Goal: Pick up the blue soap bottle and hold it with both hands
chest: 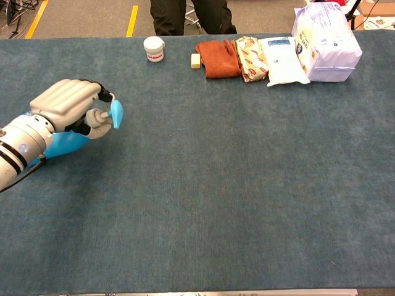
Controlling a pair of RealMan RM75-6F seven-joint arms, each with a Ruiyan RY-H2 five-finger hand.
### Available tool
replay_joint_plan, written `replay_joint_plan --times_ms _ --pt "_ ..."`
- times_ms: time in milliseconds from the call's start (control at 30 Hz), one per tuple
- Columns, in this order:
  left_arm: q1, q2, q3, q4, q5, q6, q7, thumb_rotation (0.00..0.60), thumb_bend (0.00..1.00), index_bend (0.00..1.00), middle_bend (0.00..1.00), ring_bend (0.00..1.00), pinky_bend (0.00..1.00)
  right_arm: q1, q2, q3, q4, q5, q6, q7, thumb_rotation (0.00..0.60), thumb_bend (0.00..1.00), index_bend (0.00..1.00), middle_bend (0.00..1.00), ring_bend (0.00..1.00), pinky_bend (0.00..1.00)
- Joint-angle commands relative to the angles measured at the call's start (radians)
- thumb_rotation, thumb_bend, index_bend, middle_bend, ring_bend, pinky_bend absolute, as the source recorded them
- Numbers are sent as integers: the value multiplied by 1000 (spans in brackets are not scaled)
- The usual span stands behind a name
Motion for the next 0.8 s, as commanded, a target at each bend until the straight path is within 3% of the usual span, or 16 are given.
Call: replay_joint_plan --times_ms 33,167,400,633,800 --pt "21 66 -46 -20 74 -17 -174 600 465 754 454 277 216 3 3 1 -5 0 -2 -2 600 239 297 425 376 320" --pt "37 104 -84 -7 102 -22 -323 600 464 750 476 299 236 9 11 2 -17 0 -12 -4 600 240 297 425 376 320" --pt "42 192 -177 5 56 -82 -560 600 465 744 482 302 239 34 25 6 -46 -1 -46 -5 600 239 297 424 376 320" --pt "53 281 -269 25 6 -191 -860 600 489 748 501 304 265 58 47 2 -99 -24 -69 -26 600 240 298 424 376 320" --pt "73 347 -304 23 47 -254 -1054 600 488 748 502 304 266 83 77 -6 -144 -36 -112 -17 600 240 298 425 376 320"
